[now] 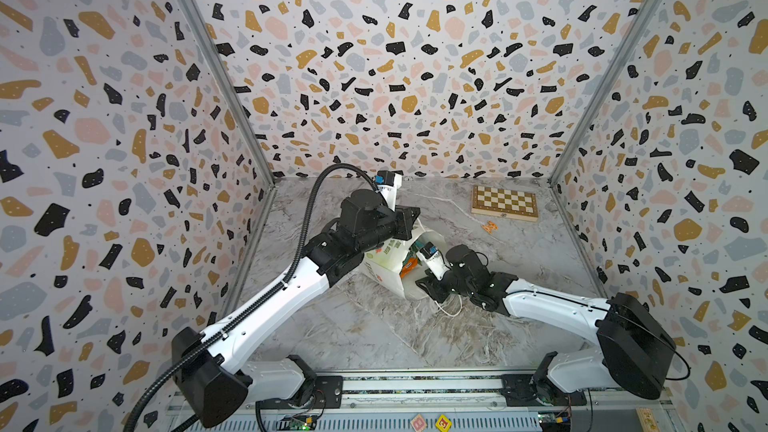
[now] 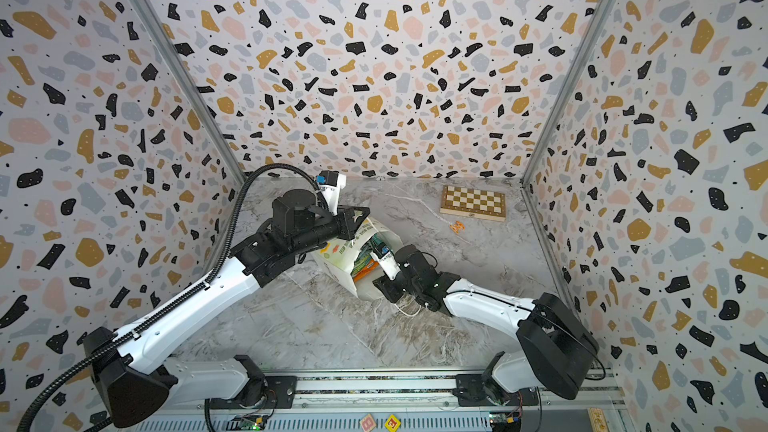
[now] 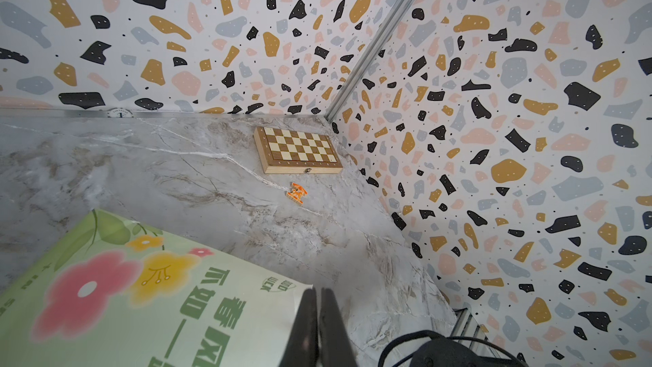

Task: Take the snacks out of the paper bag
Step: 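Hold the tilted bag with the left gripper while the right moves over it, then insert the right gripper into the bag and grasp the green snack packet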

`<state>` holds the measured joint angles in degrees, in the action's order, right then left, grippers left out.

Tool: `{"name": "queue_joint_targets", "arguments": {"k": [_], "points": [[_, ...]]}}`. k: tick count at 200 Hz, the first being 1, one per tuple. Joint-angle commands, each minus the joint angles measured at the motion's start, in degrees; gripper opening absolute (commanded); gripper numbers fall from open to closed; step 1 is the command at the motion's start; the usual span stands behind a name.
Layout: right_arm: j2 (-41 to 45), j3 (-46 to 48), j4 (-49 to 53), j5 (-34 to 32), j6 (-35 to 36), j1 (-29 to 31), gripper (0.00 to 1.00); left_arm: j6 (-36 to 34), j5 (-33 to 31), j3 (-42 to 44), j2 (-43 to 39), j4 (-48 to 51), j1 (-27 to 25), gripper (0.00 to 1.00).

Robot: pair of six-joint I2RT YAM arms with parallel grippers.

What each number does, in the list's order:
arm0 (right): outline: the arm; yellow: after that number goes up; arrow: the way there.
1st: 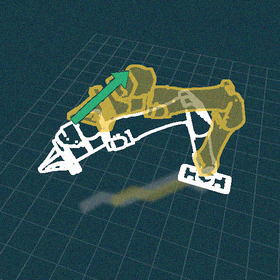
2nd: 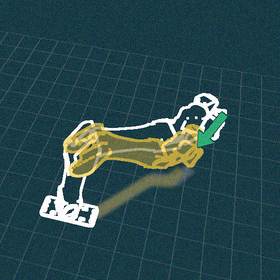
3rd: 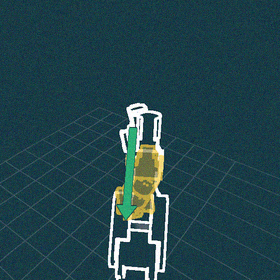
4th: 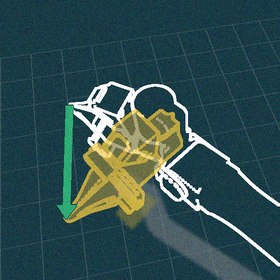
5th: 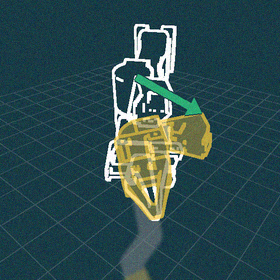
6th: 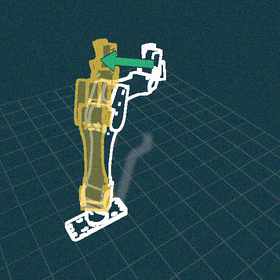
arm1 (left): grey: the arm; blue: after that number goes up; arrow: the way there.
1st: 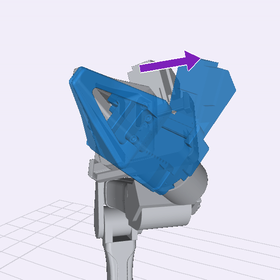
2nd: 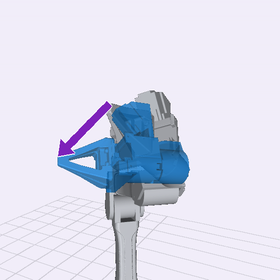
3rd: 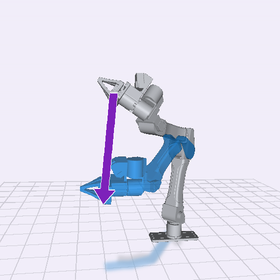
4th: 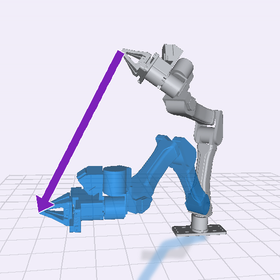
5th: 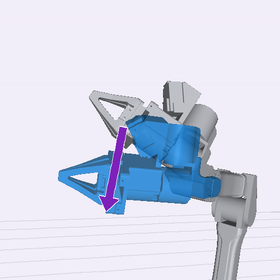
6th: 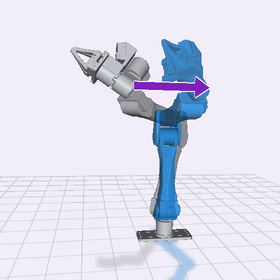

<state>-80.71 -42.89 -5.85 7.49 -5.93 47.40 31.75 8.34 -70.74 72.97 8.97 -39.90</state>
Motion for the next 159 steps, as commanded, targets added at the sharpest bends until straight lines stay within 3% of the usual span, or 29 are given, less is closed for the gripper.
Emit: {"name": "queue_joint_targets", "arguments": {"k": [1,76,159], "points": [[-0.7,-0.8,-4.0,-7.2,-1.7,0.3,0.48,-0.7,0.6,-0.9,-1.9,-2.4,-0.2,0.00],[-6.8,-4.3,-10.5,-13.9,-0.7,0.3,0.43,-1.7,3.3,-1.9,-1.5,-1.2,-0.2,0.00],[-12.2,-7.9,-12.9,-15.6,0.3,-0.4,0.39,-2.1,4.0,-2.1,-2.1,-0.4,-0.2,0.00]]}}
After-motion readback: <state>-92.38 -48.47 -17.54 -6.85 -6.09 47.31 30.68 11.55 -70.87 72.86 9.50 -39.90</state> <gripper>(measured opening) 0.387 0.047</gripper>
